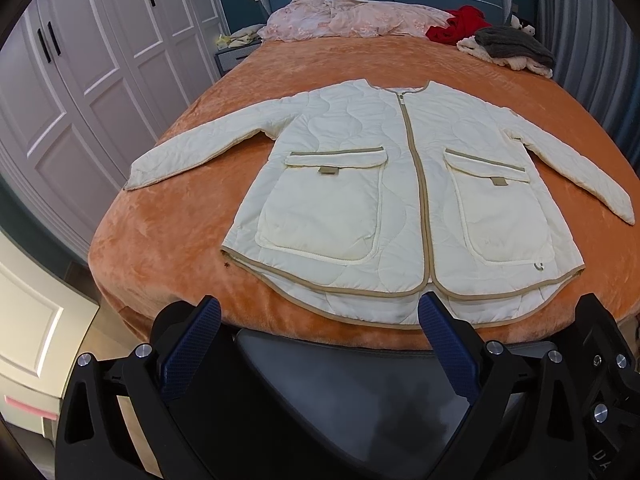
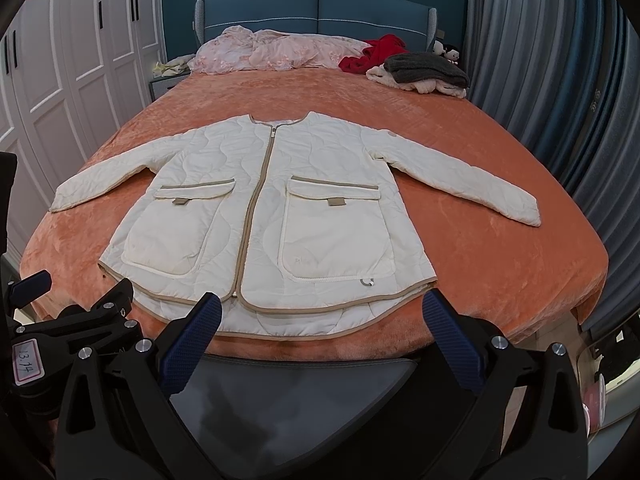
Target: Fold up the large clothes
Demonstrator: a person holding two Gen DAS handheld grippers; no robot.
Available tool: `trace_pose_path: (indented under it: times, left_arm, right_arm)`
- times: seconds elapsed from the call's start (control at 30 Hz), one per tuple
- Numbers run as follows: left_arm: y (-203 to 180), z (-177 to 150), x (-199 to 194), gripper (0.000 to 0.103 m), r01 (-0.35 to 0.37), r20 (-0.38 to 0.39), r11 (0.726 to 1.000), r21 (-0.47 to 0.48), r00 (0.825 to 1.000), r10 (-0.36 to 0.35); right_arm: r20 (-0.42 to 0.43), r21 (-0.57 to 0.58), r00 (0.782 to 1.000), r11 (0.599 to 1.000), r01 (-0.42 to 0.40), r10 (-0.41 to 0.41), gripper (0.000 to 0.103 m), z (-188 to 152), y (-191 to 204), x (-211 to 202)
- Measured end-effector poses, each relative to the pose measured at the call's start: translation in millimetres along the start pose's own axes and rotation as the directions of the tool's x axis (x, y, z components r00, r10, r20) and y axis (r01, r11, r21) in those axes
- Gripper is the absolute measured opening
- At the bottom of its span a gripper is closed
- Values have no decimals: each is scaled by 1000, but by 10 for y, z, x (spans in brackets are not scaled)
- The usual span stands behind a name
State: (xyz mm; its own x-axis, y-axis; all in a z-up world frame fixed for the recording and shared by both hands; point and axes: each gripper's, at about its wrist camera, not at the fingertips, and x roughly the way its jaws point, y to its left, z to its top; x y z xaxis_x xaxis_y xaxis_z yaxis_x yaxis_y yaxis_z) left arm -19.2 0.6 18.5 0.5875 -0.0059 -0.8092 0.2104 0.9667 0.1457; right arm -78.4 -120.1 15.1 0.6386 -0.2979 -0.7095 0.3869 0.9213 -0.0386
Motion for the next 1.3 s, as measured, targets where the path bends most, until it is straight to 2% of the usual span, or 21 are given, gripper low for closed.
trace_pose_path:
  times: [1.3]
  left_arm:
    - [1,-19,40,96,4,-6,1000,-3,1000,-4]
  right_arm:
    - [-9,2,1000,1000,2,-2,98,-16,10,9]
